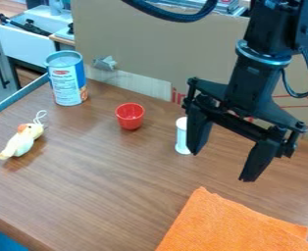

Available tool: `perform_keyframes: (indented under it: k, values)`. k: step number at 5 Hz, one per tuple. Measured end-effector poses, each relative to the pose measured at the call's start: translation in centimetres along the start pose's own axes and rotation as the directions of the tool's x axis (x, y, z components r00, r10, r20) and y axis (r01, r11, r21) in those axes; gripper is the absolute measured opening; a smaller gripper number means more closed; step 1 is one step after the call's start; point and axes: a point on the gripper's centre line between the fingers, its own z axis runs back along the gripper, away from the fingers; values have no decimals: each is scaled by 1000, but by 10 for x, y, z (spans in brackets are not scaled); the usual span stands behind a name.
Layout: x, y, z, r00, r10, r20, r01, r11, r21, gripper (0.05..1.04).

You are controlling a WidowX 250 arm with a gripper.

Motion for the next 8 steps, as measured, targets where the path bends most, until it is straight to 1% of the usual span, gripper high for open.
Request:
perform_keyframes:
  k: [1,2,3,4,5,6,7,8]
  values:
    - [-1,-1,-8,1000,-4,-27,4,1000,14,1000]
    - [8,5,-8,999,-42,12,41,999,28,1000]
    - [25,25,-8,998,-41,51,41,999,-8,1000]
    - [38,36,-9,993,-56,109,58,998,-21,1000]
    - [53,57,-10,987,-32,156,41,998,-54,1000]
    - [63,64,-15,989,-21,148,31,997,-65,1000]
    - [74,77,-24,989,-15,148,26,997,-73,1000]
    - [90,81,-33,982,-20,186,37,996,-83,1000]
